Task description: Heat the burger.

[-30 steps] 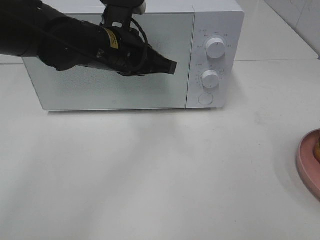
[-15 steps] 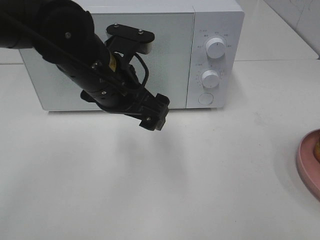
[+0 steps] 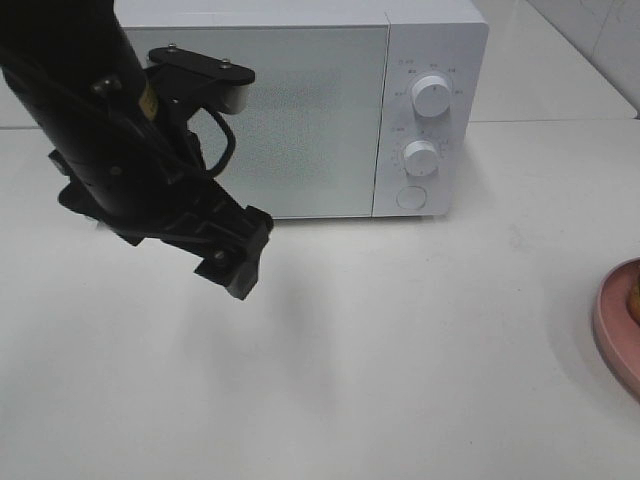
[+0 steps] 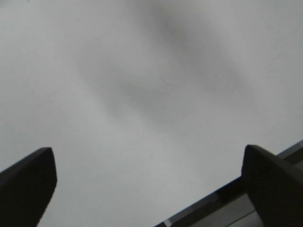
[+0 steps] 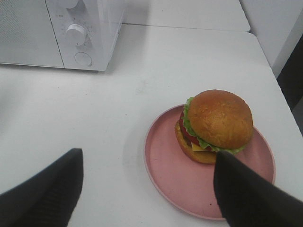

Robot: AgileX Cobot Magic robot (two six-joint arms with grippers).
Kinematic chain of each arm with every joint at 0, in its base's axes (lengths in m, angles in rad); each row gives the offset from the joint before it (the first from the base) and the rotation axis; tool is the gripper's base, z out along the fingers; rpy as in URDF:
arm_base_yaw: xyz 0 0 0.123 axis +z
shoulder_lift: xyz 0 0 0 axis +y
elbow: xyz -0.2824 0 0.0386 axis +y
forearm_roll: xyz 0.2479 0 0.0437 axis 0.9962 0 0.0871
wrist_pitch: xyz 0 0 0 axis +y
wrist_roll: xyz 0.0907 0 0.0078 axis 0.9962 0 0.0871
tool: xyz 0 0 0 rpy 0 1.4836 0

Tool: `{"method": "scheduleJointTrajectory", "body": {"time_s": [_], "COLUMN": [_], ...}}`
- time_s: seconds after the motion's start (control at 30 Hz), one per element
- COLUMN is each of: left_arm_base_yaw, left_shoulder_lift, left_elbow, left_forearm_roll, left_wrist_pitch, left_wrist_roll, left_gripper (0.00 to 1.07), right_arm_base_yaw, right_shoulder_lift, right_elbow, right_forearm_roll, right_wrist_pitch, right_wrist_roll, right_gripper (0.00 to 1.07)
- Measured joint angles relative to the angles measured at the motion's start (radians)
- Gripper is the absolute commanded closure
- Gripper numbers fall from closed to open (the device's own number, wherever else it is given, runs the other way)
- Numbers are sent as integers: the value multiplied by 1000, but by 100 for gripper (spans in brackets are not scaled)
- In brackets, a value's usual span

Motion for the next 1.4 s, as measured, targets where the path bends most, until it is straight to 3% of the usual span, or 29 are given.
{"method": "scheduleJointTrajectory", "body": {"time_s": [0.2,0.53,0.77,0.87,0.93,1.03,1.17,1.4], "left_arm_base_yaw": [132,440,565,602,639,647,664,665], "left_shoulder_lift": [-61,-221,-296,-348,-415,-436,-551,-744], "left_elbow": [0,0,9,57,161,191,334,505], "left_forearm_roll": [-27,-120,-120,-120,-120,-120,-115,-110], "left_wrist_pitch": [93,175,207,198,181,173,134,109], "left_wrist_roll": [20,119,130,130,130,130,136,179], "left_gripper": [6,6,6,6,6,6,6,6], "right_arm_base_yaw": [0,0,0,0,0,0,0,0], "right_shoulder_lift": [0,0,0,0,0,0,0,0], "right_elbow": [0,0,0,0,0,0,0,0], "right_forearm_roll": [0,0,0,0,0,0,0,0], "right_wrist_pitch": [0,0,0,0,0,0,0,0], "right_wrist_roll": [0,0,0,0,0,0,0,0], "right_gripper": [32,32,32,32,32,32,32,32]}}
